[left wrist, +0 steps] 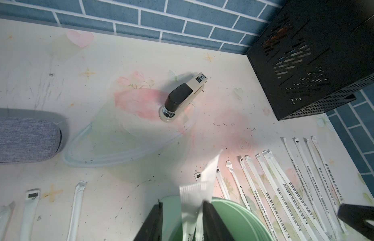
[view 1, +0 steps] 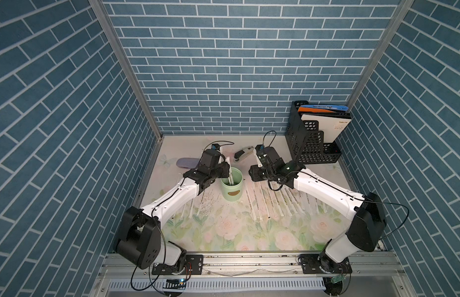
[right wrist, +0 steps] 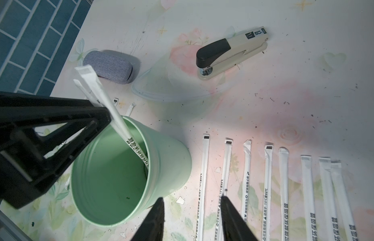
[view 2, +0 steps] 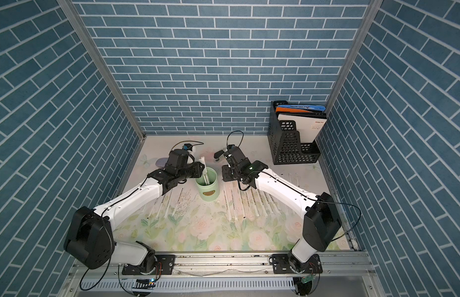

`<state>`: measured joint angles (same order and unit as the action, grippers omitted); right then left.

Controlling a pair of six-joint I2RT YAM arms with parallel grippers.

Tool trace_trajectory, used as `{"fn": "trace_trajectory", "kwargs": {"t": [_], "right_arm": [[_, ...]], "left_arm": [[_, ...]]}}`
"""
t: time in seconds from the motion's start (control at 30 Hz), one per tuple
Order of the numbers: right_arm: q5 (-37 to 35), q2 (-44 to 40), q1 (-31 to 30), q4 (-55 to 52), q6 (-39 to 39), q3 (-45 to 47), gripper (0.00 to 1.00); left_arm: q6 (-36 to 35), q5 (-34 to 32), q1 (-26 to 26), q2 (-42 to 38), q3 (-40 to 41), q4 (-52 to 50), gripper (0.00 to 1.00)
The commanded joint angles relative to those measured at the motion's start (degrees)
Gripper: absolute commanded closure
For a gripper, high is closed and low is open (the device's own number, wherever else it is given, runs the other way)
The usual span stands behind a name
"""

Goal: Take the straws out of the storage container
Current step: Pick up the straw from the container.

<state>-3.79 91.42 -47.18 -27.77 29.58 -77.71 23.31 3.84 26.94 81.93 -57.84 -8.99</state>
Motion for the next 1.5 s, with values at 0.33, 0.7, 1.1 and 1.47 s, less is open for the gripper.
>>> {"fn": "trace_trajectory", "kwargs": {"t": [0.33,0.7,1.1,1.47], "right_arm": [[0.6,-0.2,0.2,1.0,-0.1,0.8,0.56],[0.5,-0.5,0.2,0.8,-0.1,1.1,0.56],[0.6,-0.4,0.2,0.9,-0.2,1.0,0.56],[0.6,-0.5,0.2,0.9,-0.5,0.2,0.56]], "left_arm": [[-0.8,-1.3,0.4,0.1,-1.8,-0.6,0.69],[-0.7,-0.3,0.4,1.8,-3.1,0.1,0.77],[-0.8,-0.2,0.4,2.0,-3.5,-0.1,0.86],[-0.8,-0.1,0.4,1.0,-6.1,-1.6,0.9]]}}
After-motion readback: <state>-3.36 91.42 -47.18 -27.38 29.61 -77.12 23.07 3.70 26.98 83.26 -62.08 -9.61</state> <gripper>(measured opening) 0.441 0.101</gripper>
